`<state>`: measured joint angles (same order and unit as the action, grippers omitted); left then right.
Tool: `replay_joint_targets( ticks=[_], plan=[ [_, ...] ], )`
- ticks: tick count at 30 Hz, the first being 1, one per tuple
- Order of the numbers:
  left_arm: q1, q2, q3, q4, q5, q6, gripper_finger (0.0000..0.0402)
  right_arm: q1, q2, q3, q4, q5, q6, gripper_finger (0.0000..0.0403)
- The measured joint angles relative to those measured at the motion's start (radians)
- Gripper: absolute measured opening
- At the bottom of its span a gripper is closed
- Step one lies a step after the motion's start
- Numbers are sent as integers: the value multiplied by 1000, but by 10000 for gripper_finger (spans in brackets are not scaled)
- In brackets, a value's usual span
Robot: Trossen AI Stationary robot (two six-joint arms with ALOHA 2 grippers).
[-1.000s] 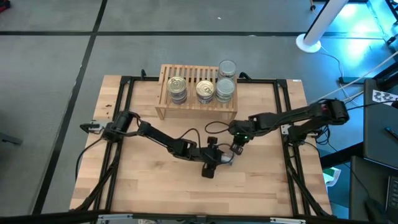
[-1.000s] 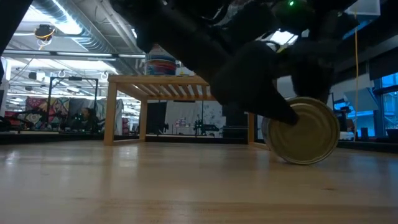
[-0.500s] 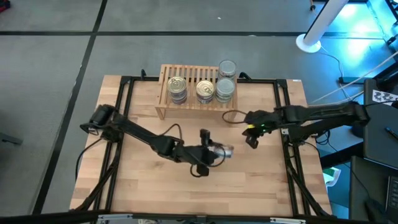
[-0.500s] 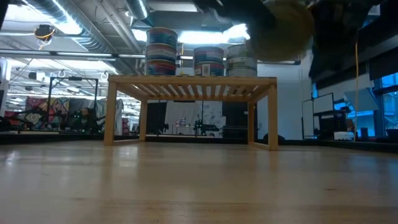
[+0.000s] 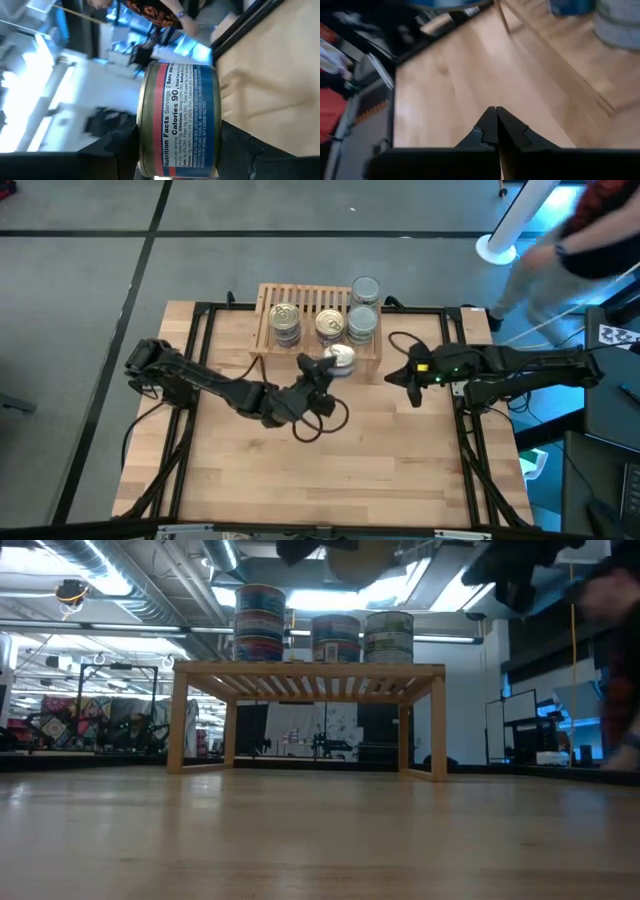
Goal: Stack canned seafood by type on shelf
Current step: Stack the blue tuna can on top of the blue tuna cans on the shelf
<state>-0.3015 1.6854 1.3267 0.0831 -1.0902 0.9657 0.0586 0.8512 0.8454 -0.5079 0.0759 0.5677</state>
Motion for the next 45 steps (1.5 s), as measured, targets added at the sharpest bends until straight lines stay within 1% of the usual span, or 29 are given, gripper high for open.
replay_joint_targets(
  ticks=[4, 6, 13, 17, 20, 24, 26, 28, 36, 38, 41, 45],
  plan=[
    [44, -1, 0, 31, -62, 165, 199, 0, 4, 0, 121, -5, -1, 1],
    [68, -1, 0, 31, -63, 194, 199, 0, 4, -1, 153, -6, -1, 1],
    [156, -1, 0, 32, -63, 198, 200, 0, 7, -1, 221, -4, -11, 1],
    [198, -1, 0, 32, -63, 198, 200, 0, 31, -1, 260, 42, -81, 1],
    [219, -1, 0, 30, -58, 198, 200, 0, 63, -1, 331, 65, -132, 1],
    [241, -1, 0, 21, -4, 193, 200, 0, 128, -1, 467, 73, -213, 1],
    [249, -1, 0, 13, 20, 193, 200, 0, 164, -1, 538, 74, -251, 1],
    [255, -1, 0, 3, 22, 190, 200, 0, 202, -1, 592, 75, -291, 1],
    [259, -1, 0, 2, 25, 188, 200, -8, 352, -1, 793, 175, -504, 1],
    [259, -1, 0, 3, 25, 187, 200, -20, 381, -1, 845, 181, -543, 1],
    [259, -1, 0, 2, 25, 187, 200, -49, 415, -1, 910, 184, -550, 1],
    [259, -1, 0, 2, 25, 187, 200, -83, 439, -1, 946, 184, -550, 1]
  ],
)
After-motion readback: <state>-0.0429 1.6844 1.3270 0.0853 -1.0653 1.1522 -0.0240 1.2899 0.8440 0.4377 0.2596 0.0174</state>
